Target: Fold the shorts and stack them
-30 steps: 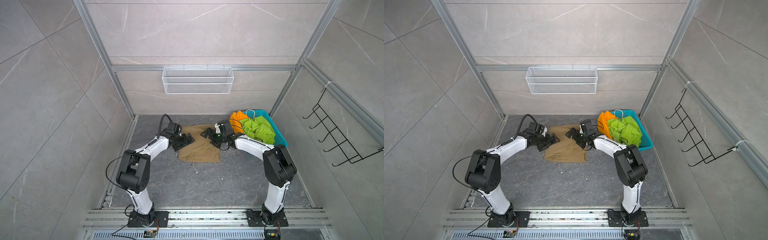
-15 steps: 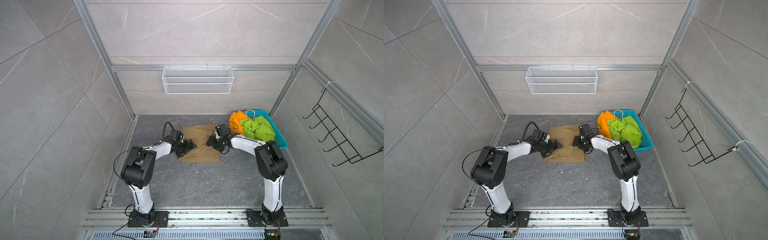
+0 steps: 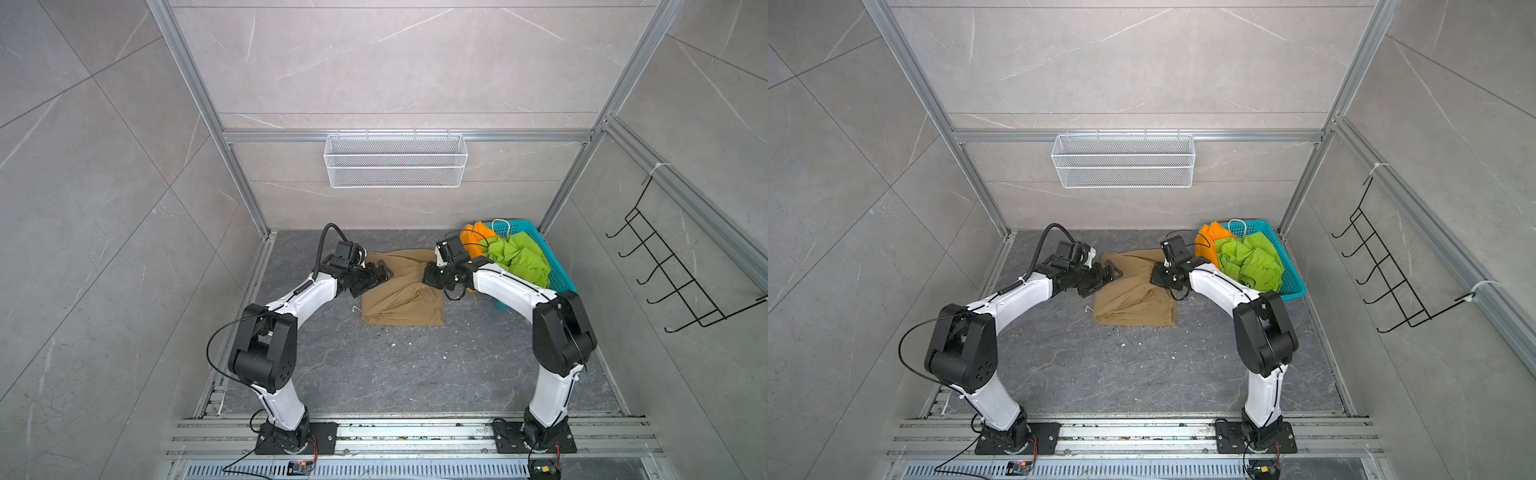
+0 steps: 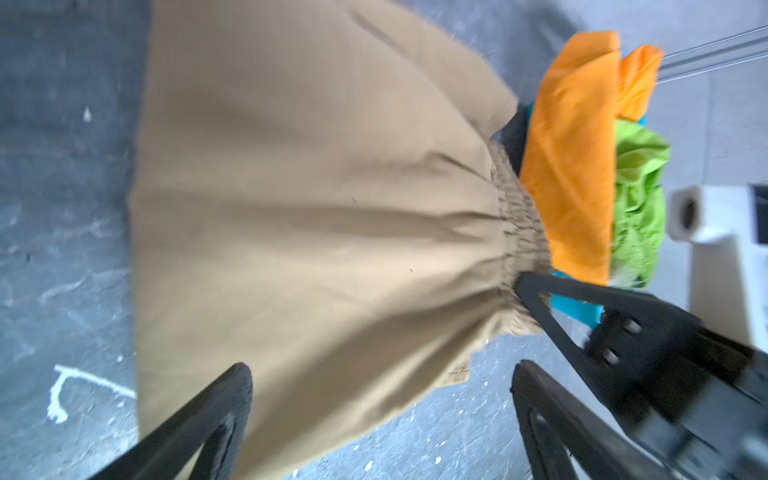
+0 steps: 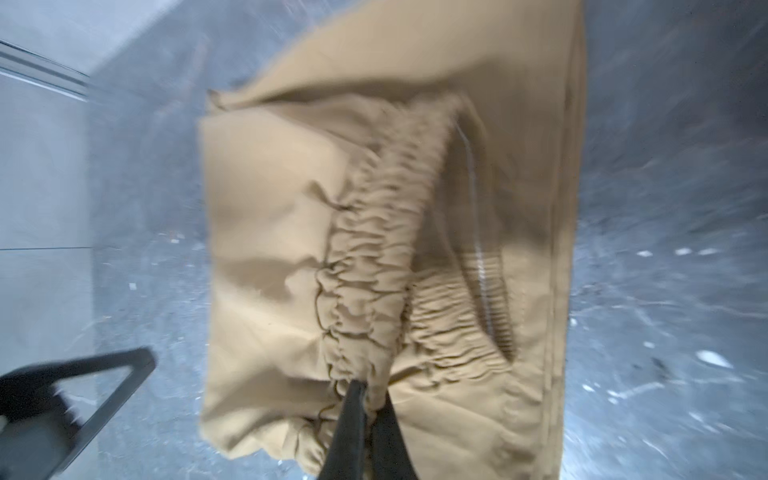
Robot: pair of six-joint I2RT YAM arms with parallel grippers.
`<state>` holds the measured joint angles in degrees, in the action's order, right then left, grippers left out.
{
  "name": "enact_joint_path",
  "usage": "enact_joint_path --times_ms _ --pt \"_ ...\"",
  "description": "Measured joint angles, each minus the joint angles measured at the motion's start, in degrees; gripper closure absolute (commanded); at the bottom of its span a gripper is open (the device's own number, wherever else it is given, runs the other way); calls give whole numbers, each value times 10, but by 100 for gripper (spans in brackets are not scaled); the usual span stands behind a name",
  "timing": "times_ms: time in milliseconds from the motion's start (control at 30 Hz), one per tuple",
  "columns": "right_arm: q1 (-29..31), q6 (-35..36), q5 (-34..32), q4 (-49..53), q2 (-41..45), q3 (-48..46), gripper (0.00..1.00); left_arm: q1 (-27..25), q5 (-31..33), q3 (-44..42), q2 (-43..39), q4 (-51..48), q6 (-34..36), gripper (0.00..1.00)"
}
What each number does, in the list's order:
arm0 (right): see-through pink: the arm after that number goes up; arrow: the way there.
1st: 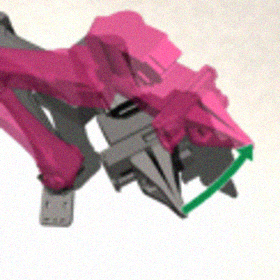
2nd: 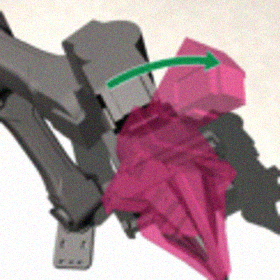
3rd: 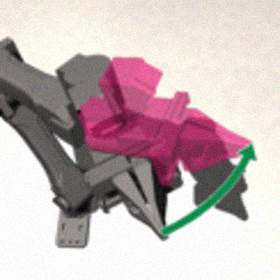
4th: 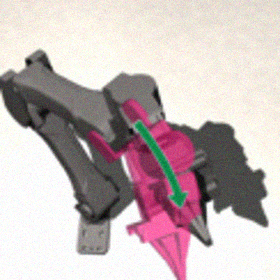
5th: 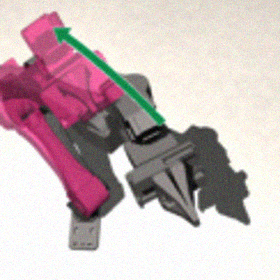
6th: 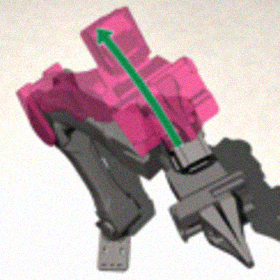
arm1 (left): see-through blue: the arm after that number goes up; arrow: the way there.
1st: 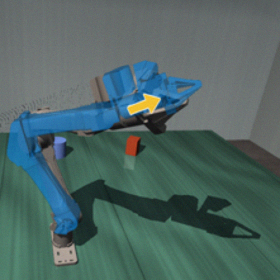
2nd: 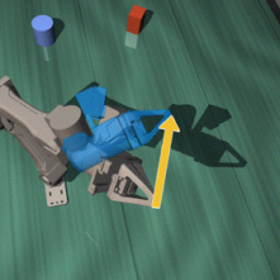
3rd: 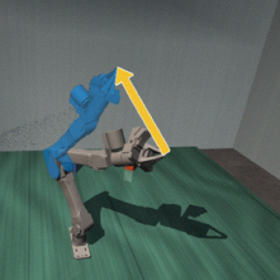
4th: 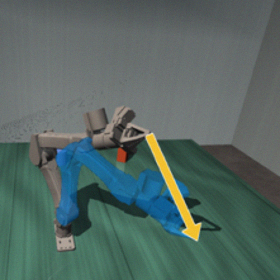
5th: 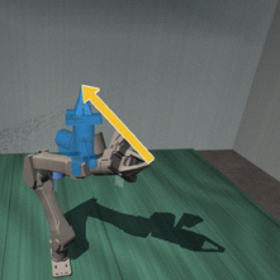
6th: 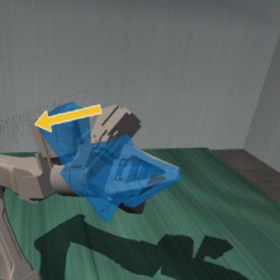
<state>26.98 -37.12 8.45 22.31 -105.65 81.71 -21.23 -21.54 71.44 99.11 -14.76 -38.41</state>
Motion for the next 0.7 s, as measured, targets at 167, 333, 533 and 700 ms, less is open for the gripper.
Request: enact_joint_path --times_ms 167,333,533,700 --pt "0 3 -17 -15 19 -57 99 -6 -1 -27 15 22 -7 1" --pt "0 3 -37 -13 -32 -96 89 -20 -1 -94 34 39 -21 1" --pt "0 11 -57 -10 -48 -99 62 -32 0 -108 44 62 -26 1" --pt "0 23 -67 4 -22 -108 28 -33 22 -78 44 16 7 1"
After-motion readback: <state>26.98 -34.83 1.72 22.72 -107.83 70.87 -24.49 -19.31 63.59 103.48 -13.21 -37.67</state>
